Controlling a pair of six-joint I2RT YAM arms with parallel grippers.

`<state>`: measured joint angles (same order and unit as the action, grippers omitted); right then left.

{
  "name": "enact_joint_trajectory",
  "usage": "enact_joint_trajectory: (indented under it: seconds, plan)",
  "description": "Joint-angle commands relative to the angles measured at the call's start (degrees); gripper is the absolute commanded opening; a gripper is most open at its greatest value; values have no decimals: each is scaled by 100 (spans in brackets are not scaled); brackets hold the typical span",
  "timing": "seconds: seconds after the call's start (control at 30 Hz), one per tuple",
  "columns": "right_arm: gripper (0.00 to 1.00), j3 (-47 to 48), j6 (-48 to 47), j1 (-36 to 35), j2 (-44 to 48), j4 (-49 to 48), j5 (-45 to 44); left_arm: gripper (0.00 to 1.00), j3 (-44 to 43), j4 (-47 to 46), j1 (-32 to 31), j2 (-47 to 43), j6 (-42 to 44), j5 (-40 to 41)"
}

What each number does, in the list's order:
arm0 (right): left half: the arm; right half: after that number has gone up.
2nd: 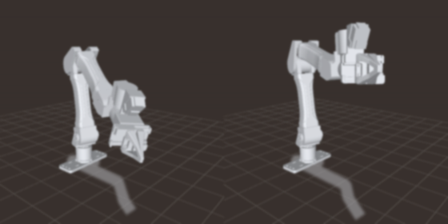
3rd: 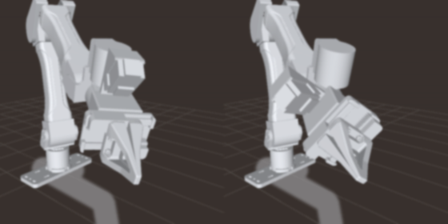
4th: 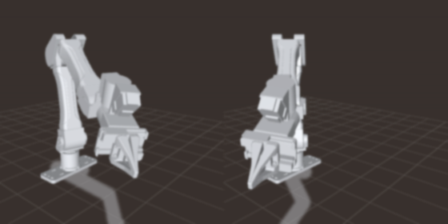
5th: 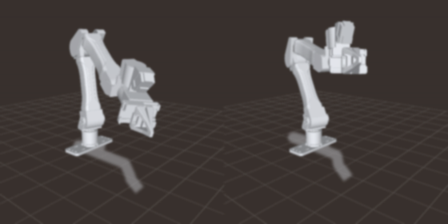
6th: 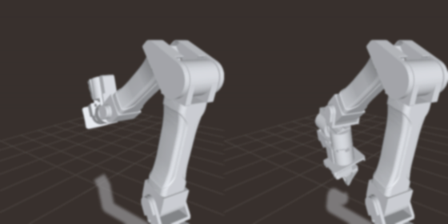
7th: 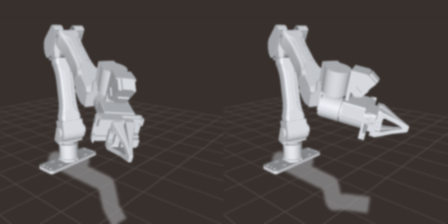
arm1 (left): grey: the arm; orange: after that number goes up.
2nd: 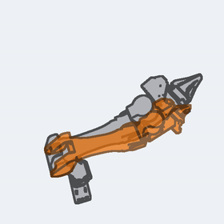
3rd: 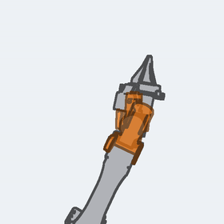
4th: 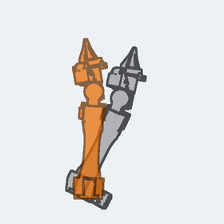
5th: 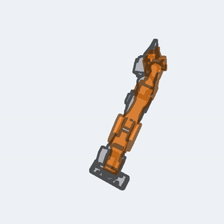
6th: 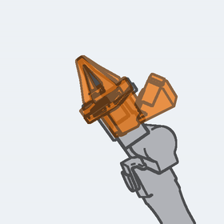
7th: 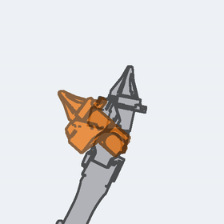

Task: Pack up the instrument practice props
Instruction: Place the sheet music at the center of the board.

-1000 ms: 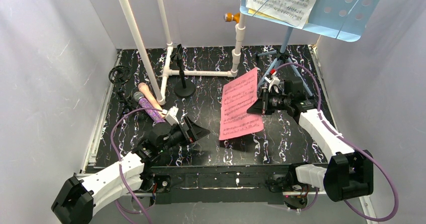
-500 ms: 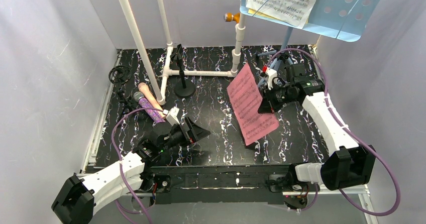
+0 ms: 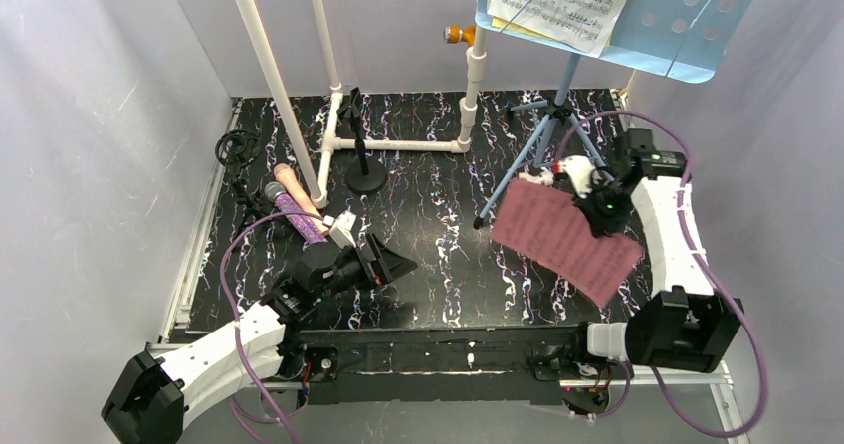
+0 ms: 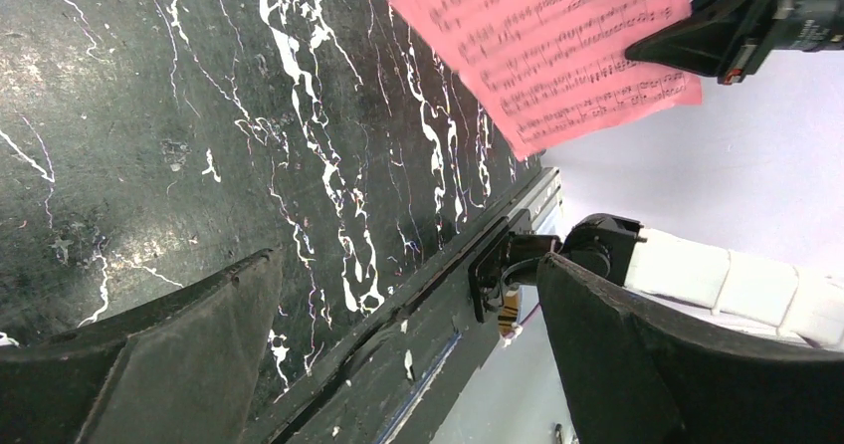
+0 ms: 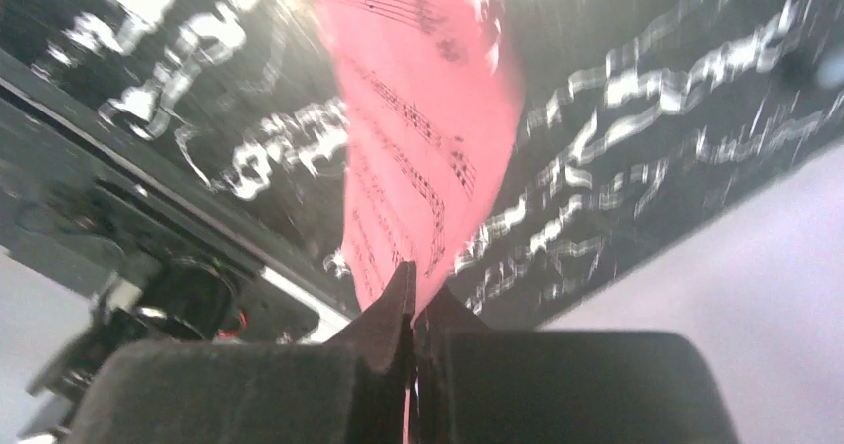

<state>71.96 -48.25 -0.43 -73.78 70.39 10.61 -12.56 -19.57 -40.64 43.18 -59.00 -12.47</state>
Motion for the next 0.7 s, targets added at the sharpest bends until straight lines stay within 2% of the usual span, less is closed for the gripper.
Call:
enact_joint_trajectory:
  seconds: [0.0, 0.1, 0.2, 0.4, 0.67]
  plan:
    - [1, -155, -1762, 1245, -446, 795, -964, 100, 25, 23, -22, -84, 209, -104]
    - [1, -287, -2292, 1907, -832, 687, -1312, 100, 51, 30, -23, -116, 242, -87]
    - [1, -488, -2387, 2146, -1102, 129, -1608, 100, 36, 32, -23, -96, 275, -71]
    - [1, -759, -2460, 2196, -1455, -1277, -1712, 100, -82, 33, -23, -9, 293, -204]
    - [4, -1138, -2475, 2187, -1654, -2674, -1329, 100, -97, 49, -23, -66, 297, -202]
